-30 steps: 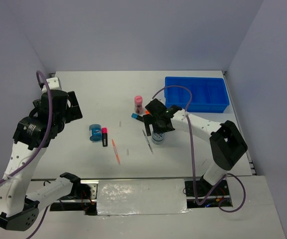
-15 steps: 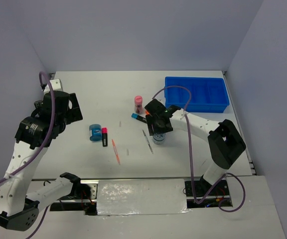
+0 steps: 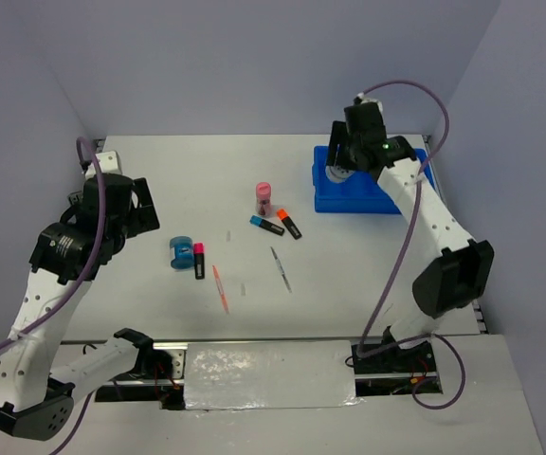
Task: Sort the stationery into containers
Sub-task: Pick up the stationery from the center of the board, then place the stationery in the storage box.
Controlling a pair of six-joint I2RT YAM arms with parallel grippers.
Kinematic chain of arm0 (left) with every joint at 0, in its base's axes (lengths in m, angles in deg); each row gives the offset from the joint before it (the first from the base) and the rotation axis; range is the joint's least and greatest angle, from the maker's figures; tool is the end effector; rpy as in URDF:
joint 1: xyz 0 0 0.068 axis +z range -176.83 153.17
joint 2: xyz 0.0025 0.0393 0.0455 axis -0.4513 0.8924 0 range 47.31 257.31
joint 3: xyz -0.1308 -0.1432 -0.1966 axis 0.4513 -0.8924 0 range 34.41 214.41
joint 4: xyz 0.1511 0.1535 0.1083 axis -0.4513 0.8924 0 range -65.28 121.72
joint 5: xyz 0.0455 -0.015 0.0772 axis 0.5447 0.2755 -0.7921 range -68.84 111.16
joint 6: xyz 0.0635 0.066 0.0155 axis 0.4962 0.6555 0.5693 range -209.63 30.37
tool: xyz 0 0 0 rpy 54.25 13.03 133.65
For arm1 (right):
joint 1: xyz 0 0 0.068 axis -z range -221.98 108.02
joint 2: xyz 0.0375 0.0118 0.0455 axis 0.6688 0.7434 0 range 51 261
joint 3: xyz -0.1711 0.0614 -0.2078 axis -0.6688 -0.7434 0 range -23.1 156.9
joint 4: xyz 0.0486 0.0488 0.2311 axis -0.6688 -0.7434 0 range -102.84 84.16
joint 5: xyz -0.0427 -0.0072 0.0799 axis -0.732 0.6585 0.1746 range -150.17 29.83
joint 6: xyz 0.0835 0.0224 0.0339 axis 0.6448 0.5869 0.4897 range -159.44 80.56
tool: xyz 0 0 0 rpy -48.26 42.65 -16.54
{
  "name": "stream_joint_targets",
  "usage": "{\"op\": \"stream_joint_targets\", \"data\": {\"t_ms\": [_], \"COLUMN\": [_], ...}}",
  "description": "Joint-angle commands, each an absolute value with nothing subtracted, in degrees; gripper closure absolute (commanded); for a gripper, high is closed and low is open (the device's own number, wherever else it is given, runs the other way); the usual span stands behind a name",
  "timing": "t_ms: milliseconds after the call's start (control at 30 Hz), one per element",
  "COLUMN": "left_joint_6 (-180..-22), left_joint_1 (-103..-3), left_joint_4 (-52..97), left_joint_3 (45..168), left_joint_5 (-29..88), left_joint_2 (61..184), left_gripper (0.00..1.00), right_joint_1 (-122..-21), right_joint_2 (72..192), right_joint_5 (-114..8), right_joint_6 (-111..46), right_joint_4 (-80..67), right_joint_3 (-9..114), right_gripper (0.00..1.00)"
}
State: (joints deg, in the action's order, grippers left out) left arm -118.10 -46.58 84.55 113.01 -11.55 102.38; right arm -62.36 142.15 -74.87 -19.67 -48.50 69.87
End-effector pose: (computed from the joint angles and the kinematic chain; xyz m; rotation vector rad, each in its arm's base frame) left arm 0.1694 -0.0127 0.3915 -0.4643 2.0425 0.1264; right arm 0.3483 0.1067 0.3466 0.1208 2.2537 0.0810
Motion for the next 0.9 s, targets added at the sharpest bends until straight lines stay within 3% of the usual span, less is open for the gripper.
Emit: {"op": "stream_joint_targets", "data": {"t_ms": [0,333,567,867], "left_joint_6": [-117.6,-116.9,-116.6,-115.6], "left_joint_1": [-46.7,-46.6,-46.7,-46.6], "left_joint_4": [82.5,80.4,78.9,77.4], "left_joint_3": [113.6,111.4,110.4,111.0], "left_joint_5": [-10.2,-9.5,-9.2,-9.1], "left_joint_2": [102.6,103.9,104.7,107.8], "left_gripper": [0.01,0.01,0.01,0.01], "right_joint_1": [-58.4,-55.1,-54.5,-54.2], "right_joint_2": [151.5,169.2,176.1,176.2], "right_joint_5": [-74.2,-68.7,-68.3,-70.9], "right_joint_6": [-23.2,-24.1,-24.1,-25.2], "right_joint_4": [-44.7,-45.5,-45.2,-43.4], "right_joint_3": [77.7,97.5,102.8,100.4], "right_gripper": [1.00,1.00,1.00,1.00]}}
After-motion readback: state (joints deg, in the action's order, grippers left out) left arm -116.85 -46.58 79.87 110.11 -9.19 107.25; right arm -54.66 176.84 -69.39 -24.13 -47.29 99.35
